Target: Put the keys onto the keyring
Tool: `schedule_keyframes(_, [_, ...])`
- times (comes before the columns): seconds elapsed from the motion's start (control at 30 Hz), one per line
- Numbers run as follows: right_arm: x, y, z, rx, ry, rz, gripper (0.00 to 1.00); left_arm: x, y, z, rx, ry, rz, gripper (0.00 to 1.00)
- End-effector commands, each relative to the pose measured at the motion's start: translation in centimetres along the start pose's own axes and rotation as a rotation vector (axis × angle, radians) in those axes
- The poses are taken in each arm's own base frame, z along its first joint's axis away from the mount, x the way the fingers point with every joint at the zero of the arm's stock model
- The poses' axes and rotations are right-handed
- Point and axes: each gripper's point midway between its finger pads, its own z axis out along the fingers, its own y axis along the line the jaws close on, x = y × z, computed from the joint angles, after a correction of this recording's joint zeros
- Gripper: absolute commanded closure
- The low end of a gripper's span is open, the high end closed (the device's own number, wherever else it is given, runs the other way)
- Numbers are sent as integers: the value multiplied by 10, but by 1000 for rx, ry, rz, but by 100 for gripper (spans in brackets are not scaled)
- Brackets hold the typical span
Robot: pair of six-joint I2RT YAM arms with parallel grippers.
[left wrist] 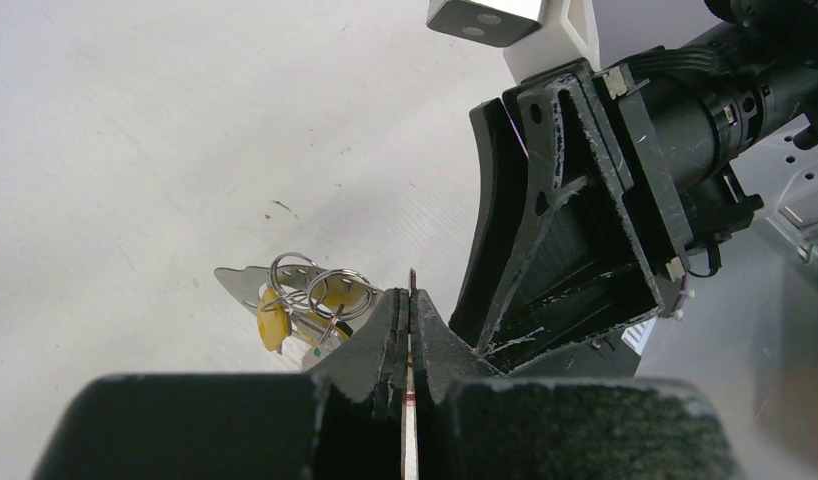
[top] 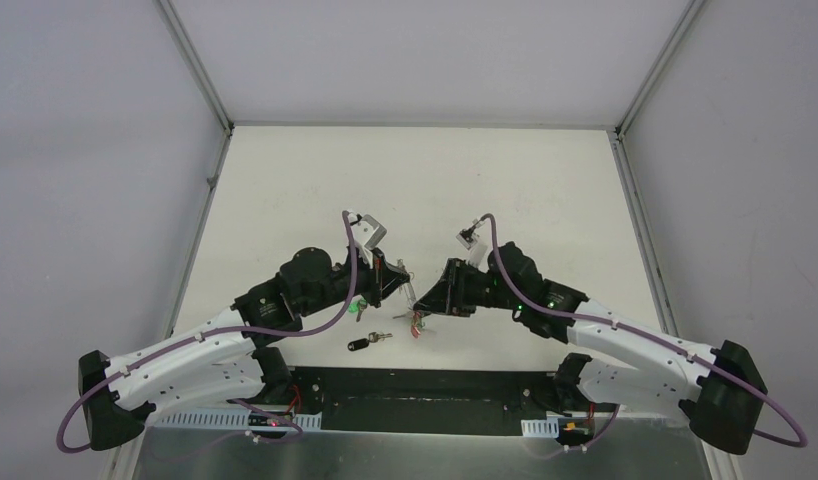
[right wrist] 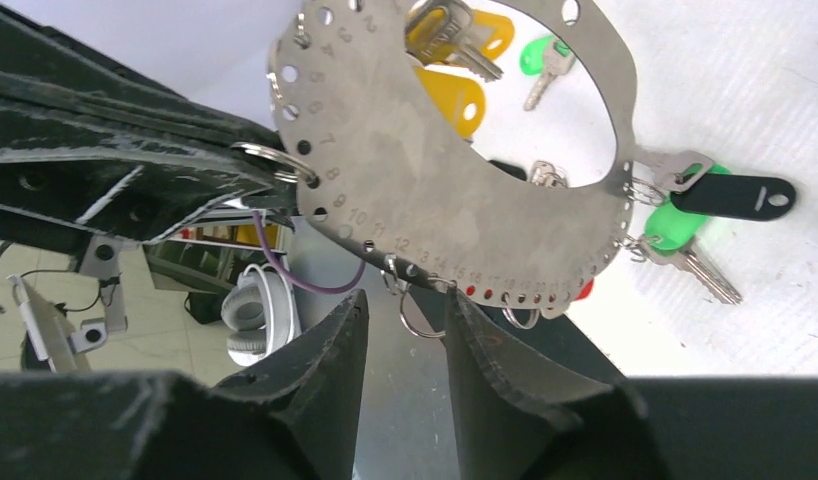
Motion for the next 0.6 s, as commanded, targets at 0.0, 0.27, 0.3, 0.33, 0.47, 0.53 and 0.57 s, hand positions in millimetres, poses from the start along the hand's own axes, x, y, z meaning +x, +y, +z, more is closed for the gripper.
schedule_keyframes(0.0, [-9, 0, -1, 59, -25, -50, 65, -35, -15, -3, 27, -95, -23, 100])
schedule_keyframes(0.27, [-10, 17, 5, -21, -6, -115, 64, -34, -14, -3, 26, -92, -26, 100])
schedule_keyframes(0.3, [-10, 20, 5, -33, -2, -123, 63, -34, -14, -3, 25, -92, -28, 100])
schedule_keyframes(0.33, [-9, 22, 5, -42, 2, -129, 62, -34, -14, -2, 25, -90, -29, 100])
schedule_keyframes(0.47, [-10, 29, 6, -59, 3, -159, 59, -32, -14, -2, 25, -86, -33, 100])
schedule_keyframes(0.53, [-10, 31, 7, -58, 1, -169, 59, -32, -14, -1, 24, -86, -34, 100])
schedule_keyframes(0.57, [-10, 32, 7, -54, -1, -178, 59, -33, -14, -2, 25, -87, -35, 100])
